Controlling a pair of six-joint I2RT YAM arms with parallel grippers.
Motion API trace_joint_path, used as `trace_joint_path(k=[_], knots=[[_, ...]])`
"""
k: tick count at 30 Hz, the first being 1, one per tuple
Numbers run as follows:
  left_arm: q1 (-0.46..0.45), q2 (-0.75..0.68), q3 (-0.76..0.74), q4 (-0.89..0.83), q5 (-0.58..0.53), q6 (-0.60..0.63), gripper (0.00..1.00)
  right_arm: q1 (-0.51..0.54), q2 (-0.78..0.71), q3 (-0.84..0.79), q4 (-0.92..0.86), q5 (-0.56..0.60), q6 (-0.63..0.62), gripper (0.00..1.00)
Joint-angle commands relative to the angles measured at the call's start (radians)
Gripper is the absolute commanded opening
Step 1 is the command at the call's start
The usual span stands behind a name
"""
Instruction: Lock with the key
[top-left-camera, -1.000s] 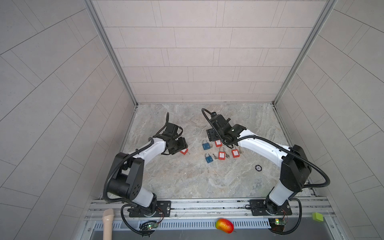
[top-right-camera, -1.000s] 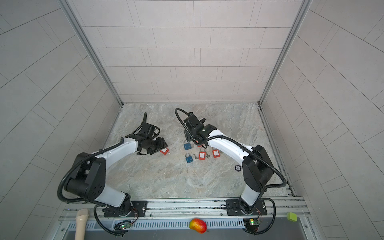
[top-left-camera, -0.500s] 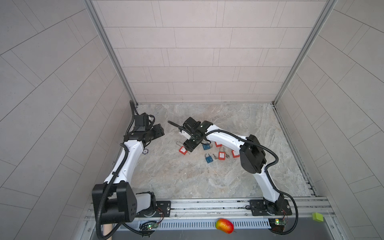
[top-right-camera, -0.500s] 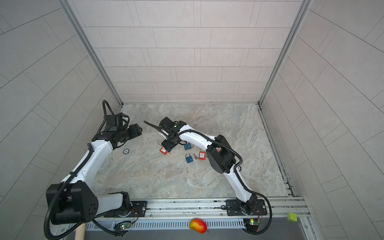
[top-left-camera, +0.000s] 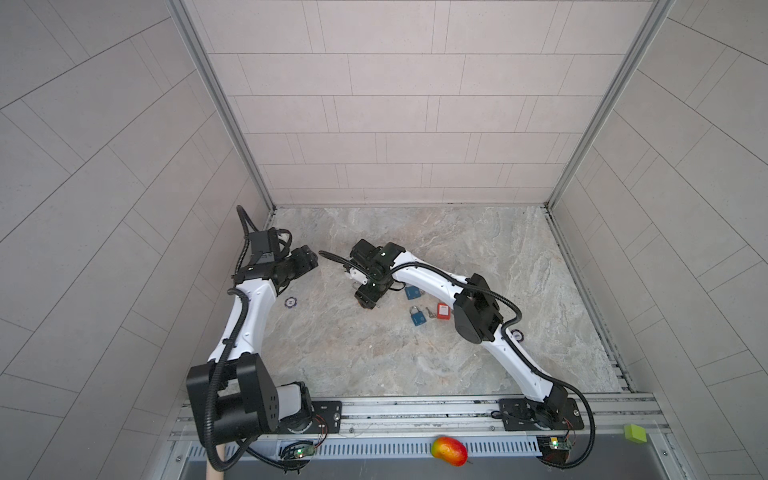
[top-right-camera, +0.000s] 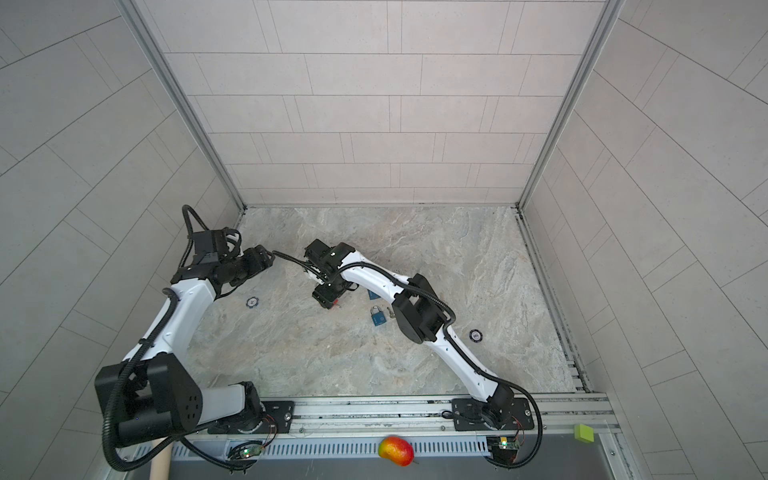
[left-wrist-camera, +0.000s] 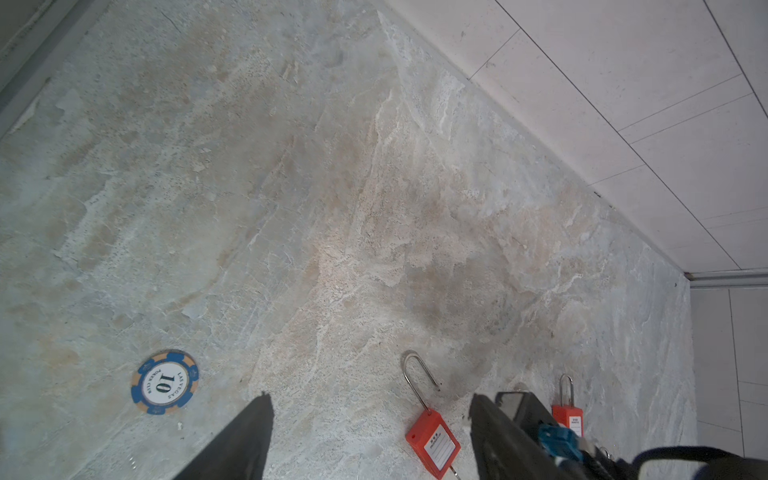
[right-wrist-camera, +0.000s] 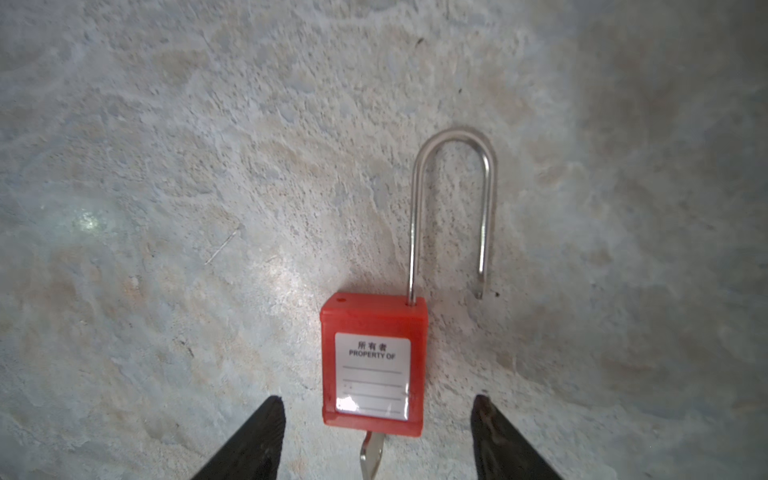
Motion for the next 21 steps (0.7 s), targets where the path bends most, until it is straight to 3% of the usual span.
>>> trace_joint_path(k=[1,9,21], knots=[[0.000,-0.034,-0.015,0.011,0.000,0.020,0.80,0.011,0.023,0.043,-0.060,0.015,-0.031,0.72],[0.001,-0.051,-0.015,-0.010,-0.018,0.047,0.78,0.014,0.057,0.075,-0.057,0.019,-0.048,0.66],[0.001,-0.060,0.002,-0.025,0.010,0.092,0.76,0.029,0.052,0.100,-0.078,0.074,-0.086,0.45]])
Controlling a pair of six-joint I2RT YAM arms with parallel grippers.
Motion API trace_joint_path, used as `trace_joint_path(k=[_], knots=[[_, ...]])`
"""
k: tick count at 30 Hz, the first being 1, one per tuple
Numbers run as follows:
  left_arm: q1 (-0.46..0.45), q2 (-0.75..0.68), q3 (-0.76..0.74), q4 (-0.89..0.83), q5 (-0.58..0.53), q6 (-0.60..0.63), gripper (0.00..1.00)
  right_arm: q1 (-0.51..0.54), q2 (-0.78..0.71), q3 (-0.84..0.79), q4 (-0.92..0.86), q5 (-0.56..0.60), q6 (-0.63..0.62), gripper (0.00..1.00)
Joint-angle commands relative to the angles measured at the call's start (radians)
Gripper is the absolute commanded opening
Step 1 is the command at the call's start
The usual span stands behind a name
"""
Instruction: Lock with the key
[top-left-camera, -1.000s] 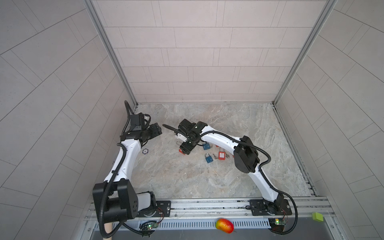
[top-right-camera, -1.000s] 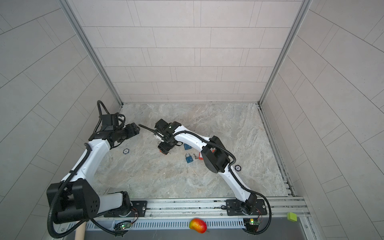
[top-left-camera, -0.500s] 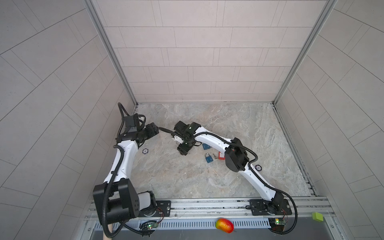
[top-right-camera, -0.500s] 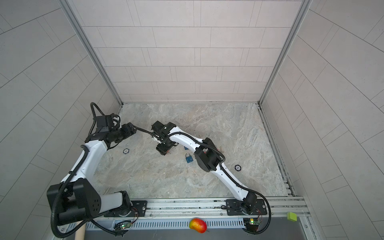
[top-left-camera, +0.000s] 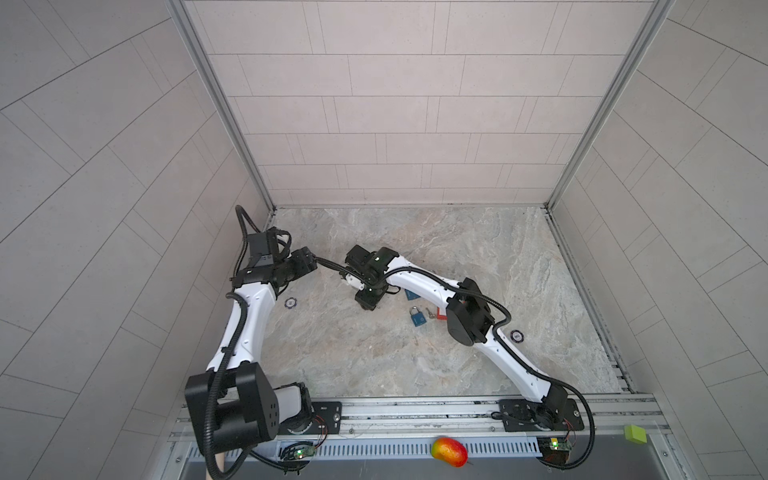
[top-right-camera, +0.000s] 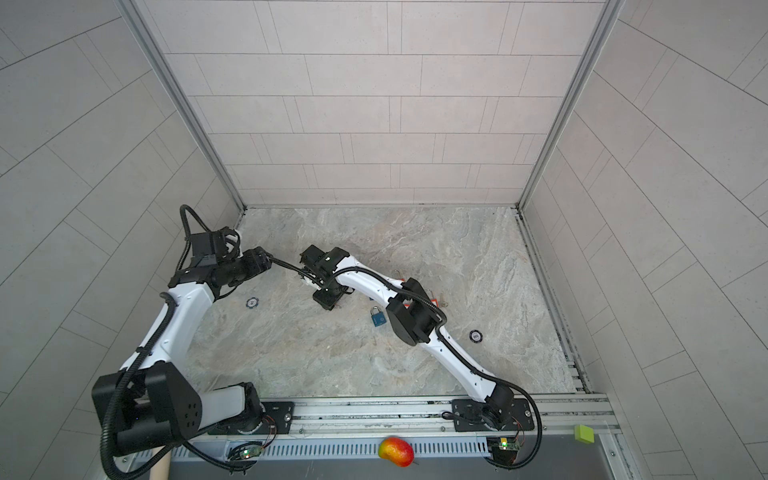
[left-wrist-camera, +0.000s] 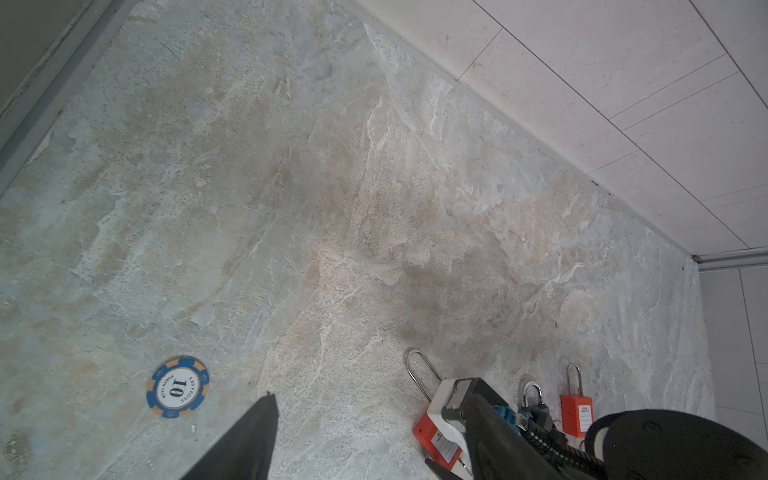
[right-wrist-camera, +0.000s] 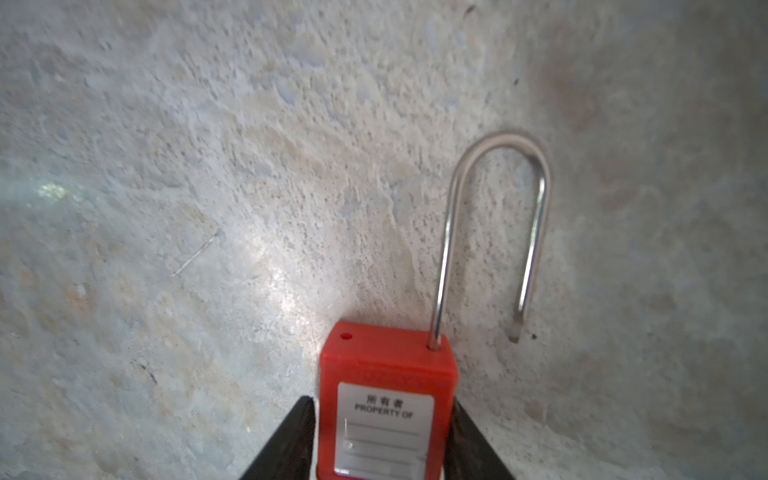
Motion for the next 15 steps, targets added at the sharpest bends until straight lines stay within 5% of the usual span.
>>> trace_joint_path(k=[1,8,15], knots=[[0.001,-0.029,0.005,-0.011,0.020,0.036,0.76,0.010,-0.024,0.024,-0.040,0.036,-0.027,0.42],[-0.007,-0.042,-0.005,0.008,0.132,0.107,0.73,-0.014,-0.179,-0.041,-0.037,0.012,-0.133,0.31],[-0.089,-0.065,-0.052,0.078,0.229,0.184,0.66,-0.134,-0.466,-0.341,0.003,-0.157,-0.273,0.30]])
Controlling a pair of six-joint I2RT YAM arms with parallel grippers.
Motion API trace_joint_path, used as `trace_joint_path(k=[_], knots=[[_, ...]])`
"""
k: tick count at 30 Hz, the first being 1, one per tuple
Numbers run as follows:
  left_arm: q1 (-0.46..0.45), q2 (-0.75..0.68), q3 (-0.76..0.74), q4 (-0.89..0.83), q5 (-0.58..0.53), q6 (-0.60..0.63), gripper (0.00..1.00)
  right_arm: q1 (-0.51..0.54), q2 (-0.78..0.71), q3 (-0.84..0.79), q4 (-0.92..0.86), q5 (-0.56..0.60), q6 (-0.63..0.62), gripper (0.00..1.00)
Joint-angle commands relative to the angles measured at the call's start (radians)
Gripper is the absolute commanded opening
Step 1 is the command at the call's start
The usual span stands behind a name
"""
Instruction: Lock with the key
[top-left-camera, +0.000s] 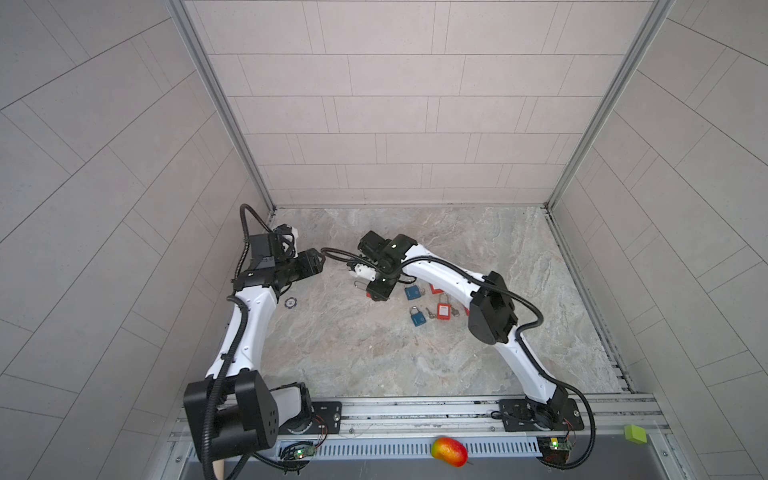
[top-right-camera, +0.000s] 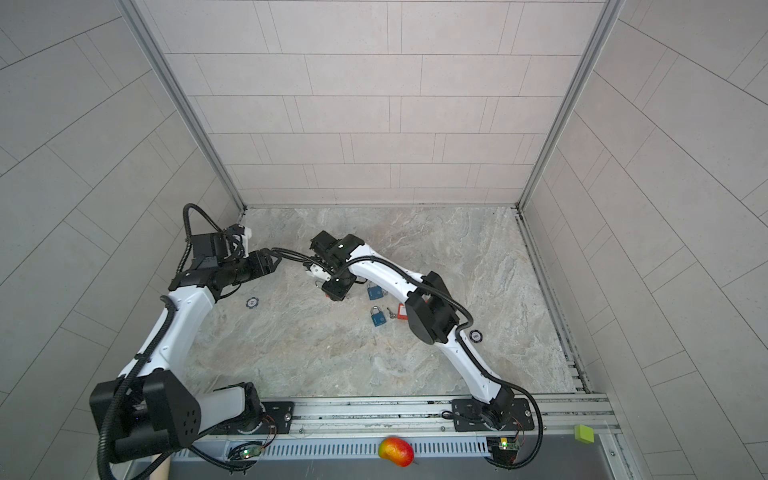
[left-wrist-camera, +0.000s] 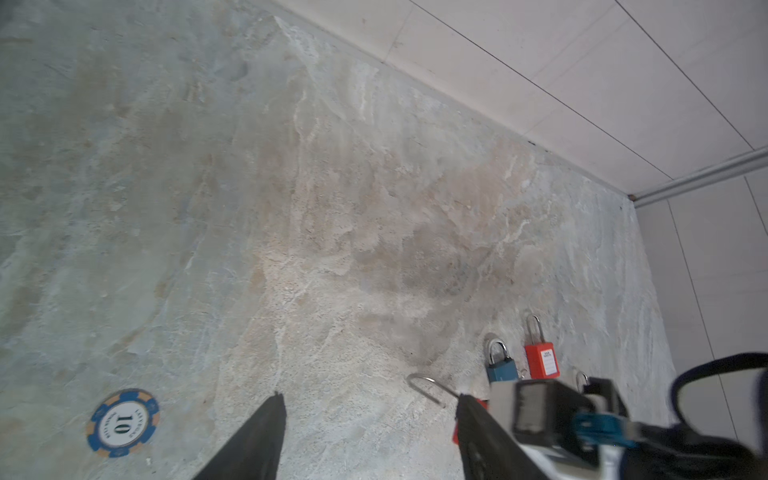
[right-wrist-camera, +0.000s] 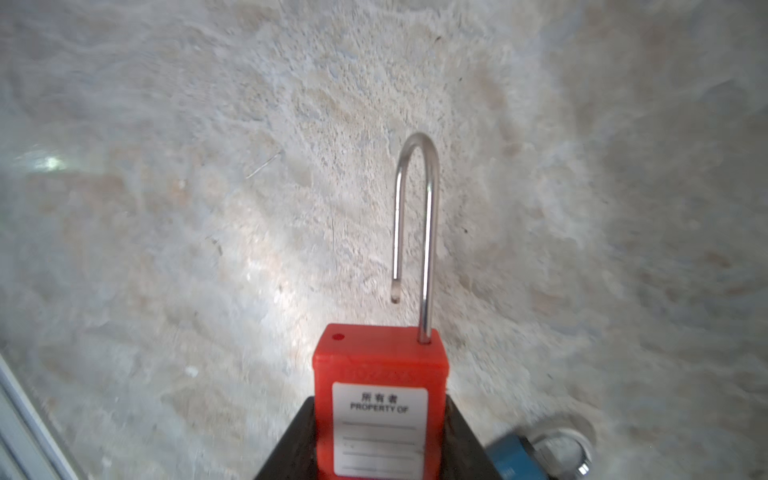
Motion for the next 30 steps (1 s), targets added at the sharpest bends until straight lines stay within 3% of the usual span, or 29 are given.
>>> trace_joint_path(k=[1,6,13,16,22,30], knots=[[-0.065,-0.029,-0.025,0.055,0.088,0.103,0.65,-0.058,-0.172,-0.113,0.004,-0.088,-0.147,0.30],[-0.224,-0.059,-0.063,0.128,0.114,0.280,0.65,-0.112,-0.373,-0.317,0.023,-0.154,-0.308,0.29],[-0.419,-0.121,-0.139,0.219,0.329,0.609,0.63,-0.166,-0.552,-0.442,-0.022,-0.177,-0.477,0.28],[-0.466,-0.118,-0.148,0.270,0.365,0.648,0.61,-0.166,-0.599,-0.479,-0.045,-0.193,-0.554,0.27],[-0.506,-0.106,-0.161,0.368,0.345,0.657,0.59,-0.166,-0.675,-0.537,-0.033,-0.233,-0.590,0.26],[-0.536,-0.061,-0.148,0.401,0.427,0.656,0.47,-0.166,-0.735,-0.600,0.018,-0.258,-0.621,0.25]])
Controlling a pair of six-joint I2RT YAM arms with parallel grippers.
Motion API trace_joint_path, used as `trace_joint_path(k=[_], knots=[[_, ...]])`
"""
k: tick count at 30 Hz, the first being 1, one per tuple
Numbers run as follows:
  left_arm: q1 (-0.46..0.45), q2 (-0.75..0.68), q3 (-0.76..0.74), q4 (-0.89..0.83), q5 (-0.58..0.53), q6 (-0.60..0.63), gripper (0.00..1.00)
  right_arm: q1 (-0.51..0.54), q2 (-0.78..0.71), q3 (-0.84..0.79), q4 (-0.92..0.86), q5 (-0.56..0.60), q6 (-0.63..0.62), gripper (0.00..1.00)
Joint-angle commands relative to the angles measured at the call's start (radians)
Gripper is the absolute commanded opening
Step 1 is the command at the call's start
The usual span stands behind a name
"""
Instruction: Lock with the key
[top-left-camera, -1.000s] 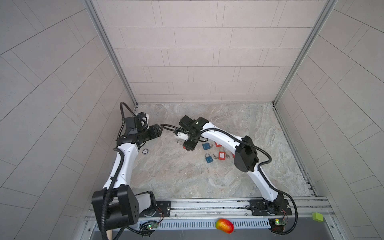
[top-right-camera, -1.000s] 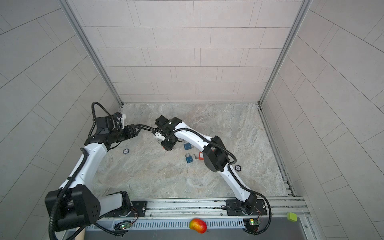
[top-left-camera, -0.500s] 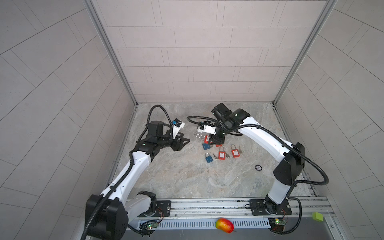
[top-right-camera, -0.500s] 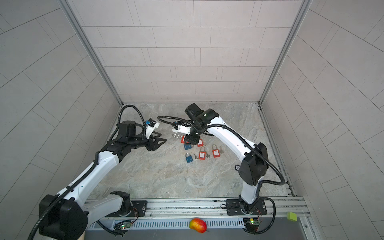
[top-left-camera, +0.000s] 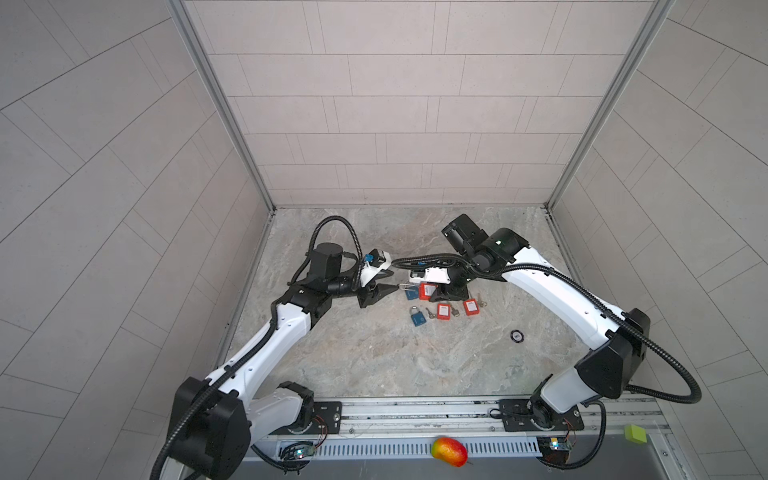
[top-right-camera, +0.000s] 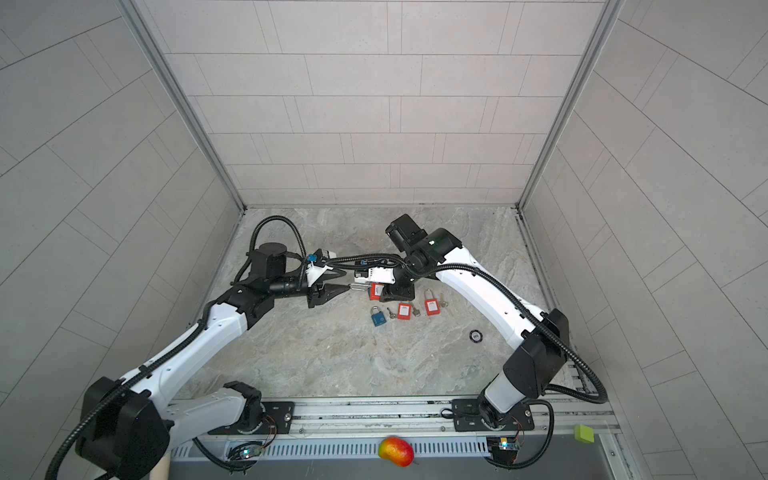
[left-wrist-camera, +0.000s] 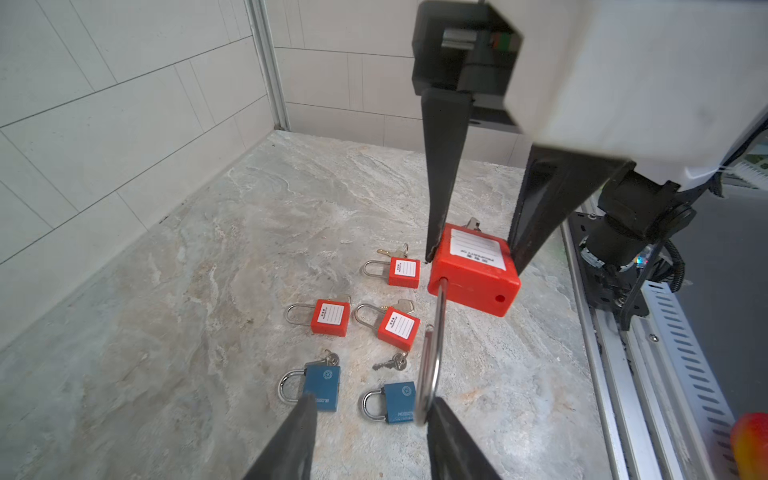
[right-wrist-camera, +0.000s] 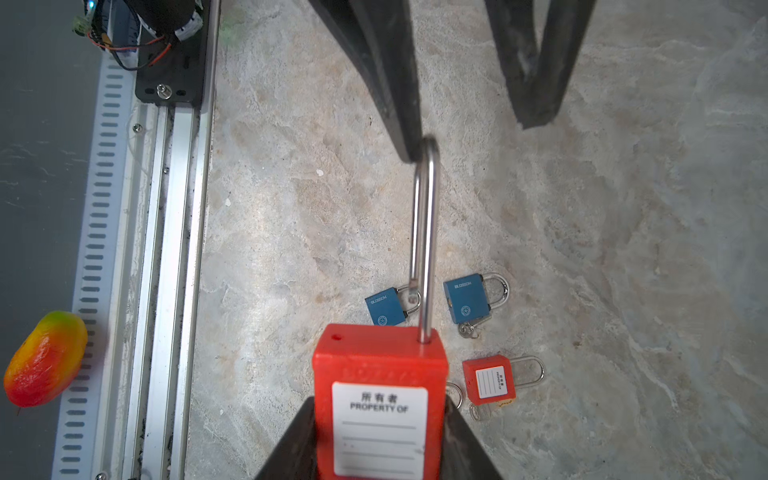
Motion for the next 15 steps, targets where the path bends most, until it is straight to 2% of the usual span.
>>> trace_joint_path(k=[1,5,9,15], knots=[[-0.017,0.005,0.005,0.050,0.063,0.032,0.46,0.000,-0.034,-0.001,0.014,-0.025,-0.035,0.25],[-0.027,0.010,0.012,0.053,0.089,0.035,0.41,0.000,-0.040,0.001,0.018,-0.011,-0.039,0.24],[-0.041,0.017,0.015,0.052,0.104,0.035,0.27,0.000,-0.041,0.008,0.019,0.011,-0.044,0.24],[-0.049,0.022,0.013,0.052,0.114,0.026,0.18,0.001,-0.060,0.002,0.052,0.042,-0.053,0.23]])
